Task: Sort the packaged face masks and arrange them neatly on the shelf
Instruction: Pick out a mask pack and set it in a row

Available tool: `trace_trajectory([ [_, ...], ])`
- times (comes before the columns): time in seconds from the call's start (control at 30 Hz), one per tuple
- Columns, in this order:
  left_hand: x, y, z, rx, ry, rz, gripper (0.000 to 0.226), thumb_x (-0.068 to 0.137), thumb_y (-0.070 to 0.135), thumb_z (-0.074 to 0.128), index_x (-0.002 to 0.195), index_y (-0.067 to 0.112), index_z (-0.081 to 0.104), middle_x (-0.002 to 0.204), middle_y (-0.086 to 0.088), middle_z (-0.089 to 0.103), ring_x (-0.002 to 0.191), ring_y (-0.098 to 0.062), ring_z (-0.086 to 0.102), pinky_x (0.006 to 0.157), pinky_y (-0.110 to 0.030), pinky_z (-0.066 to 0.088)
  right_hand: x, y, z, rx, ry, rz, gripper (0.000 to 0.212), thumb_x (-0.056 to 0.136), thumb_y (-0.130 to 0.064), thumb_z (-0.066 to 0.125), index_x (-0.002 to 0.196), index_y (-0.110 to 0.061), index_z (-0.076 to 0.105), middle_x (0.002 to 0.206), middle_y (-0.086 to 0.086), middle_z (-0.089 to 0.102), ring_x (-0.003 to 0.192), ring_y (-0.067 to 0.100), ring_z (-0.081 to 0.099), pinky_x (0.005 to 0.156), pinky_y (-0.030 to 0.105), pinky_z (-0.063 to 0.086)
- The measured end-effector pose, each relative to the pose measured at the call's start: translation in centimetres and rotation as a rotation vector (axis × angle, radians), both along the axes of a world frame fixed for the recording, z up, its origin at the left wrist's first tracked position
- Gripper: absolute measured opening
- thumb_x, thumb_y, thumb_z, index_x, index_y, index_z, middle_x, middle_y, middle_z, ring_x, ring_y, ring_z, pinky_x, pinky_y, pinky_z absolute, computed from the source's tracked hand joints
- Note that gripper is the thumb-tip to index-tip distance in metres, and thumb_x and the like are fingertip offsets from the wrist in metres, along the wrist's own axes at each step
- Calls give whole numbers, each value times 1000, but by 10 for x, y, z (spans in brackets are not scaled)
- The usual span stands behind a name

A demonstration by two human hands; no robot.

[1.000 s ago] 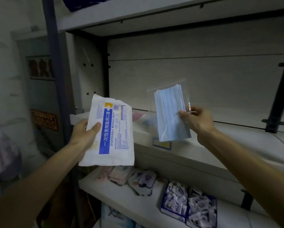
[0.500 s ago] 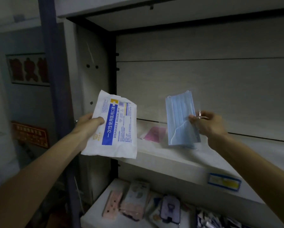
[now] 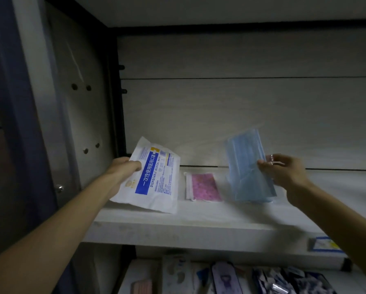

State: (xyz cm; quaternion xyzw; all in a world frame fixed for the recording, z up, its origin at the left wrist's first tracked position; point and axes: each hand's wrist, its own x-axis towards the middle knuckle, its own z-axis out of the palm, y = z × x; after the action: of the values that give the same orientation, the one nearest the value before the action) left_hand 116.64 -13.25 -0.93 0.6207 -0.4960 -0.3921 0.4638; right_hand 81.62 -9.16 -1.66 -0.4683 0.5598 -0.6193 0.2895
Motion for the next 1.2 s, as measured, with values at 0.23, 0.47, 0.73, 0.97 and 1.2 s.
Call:
trace_trajectory([
  [0.23,9,-27,-12,57,-121,31,13,86,9,57,98,5,63,80,-13,68,62,-24,65,49,-23,46,4,-7,4,-10,60,-39,6,87,-8,68,88,-4,64,83,8,64,76,20,61,71,33,51],
  [0.47,15,-33,-14,116,-304,71,10,83,11,61,90,4,61,72,-9,64,59,-21,62,48,-23,40,15,-24,2,7,128,-34,11,86,-10,70,92,0,67,82,11,66,76,24,63,82,44,53],
  [0.73,23,-34,-17,141,-673,137,44,72,42,66,103,14,56,104,-9,62,101,-30,58,86,-32,49,25,-24,4,18,146,-38,13,86,-13,70,93,-2,68,81,9,67,77,23,63,84,45,53],
  [0.97,5,-27,-16,-147,-962,108,47,84,46,60,122,19,54,126,-7,57,116,-28,50,92,-35,44,25,-4,13,13,115,-58,11,87,-14,69,93,-6,65,84,5,65,75,17,61,63,29,49],
  [1.2,-45,-11,-17,-433,-992,-21,41,86,39,57,122,19,56,124,-9,58,115,-30,51,91,-34,42,13,45,18,-49,109,-165,10,88,-11,67,95,-7,62,83,5,62,74,16,58,72,31,49],
])
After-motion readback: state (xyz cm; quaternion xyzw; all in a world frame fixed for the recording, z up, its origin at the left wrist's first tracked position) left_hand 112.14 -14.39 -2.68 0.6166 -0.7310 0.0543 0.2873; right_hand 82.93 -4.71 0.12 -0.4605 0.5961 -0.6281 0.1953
